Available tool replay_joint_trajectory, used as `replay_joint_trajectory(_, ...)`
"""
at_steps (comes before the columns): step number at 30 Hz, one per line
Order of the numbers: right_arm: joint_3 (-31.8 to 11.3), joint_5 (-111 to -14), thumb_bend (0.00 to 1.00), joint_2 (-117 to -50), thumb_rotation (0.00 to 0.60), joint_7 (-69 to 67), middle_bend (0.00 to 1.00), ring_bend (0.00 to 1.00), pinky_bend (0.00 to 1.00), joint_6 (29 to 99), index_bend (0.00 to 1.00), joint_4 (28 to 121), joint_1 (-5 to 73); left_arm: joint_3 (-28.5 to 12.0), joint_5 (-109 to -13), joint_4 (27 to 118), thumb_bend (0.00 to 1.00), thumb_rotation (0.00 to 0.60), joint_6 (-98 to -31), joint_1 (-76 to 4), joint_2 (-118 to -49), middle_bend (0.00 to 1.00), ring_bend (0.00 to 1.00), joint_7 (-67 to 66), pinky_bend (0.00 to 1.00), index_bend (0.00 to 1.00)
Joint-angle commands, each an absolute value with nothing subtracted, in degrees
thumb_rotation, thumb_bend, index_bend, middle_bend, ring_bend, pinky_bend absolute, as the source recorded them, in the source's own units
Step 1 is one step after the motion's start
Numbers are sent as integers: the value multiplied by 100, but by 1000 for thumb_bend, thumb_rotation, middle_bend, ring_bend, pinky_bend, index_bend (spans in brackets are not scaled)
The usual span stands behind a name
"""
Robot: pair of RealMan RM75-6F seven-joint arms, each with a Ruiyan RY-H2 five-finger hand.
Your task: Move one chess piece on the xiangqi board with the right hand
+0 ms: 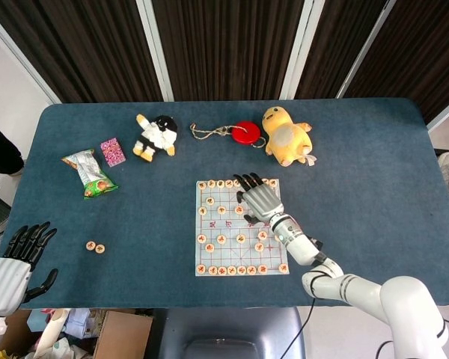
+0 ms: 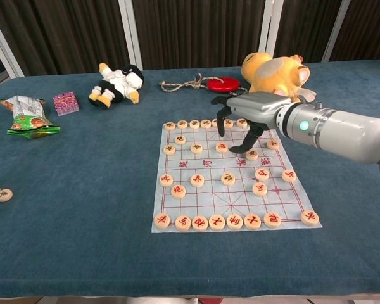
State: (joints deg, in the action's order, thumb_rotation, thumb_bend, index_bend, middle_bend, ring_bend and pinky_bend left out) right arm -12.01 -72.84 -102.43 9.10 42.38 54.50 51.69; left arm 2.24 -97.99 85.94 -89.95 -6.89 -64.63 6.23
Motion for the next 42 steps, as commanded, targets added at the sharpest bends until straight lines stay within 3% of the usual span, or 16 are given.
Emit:
replay_joint_trajectory(1,-1225,-7222,413,-10333,600,995,8,0,0,4179,550,5363,5243,223,-9802,8592,382,600,-9004,-688,-6460,0,0,632,13,0)
replay_joint_trajectory(18,-1238,-7039,462,-10641,600,1158,23,0,0,4006,583,4953,5431,211,-9791,8585,383,600,-9052,-673,-6431,0,0,712,13,0)
replay_joint_trajectory(27,-1226,-7031,462,-10646,600,1167,54,0,0,4055,648,4946,5430,212,-9803,8576,382,600,-9067,-670,-6424,0,0,734,13,0)
replay_joint_trajectory(42,-759,-7584,462,-9978,600,1552,67,0,0,4706,665,6281,5071,228,-9850,8591,382,600,-9111,-653,-6422,0,0,724,13,0)
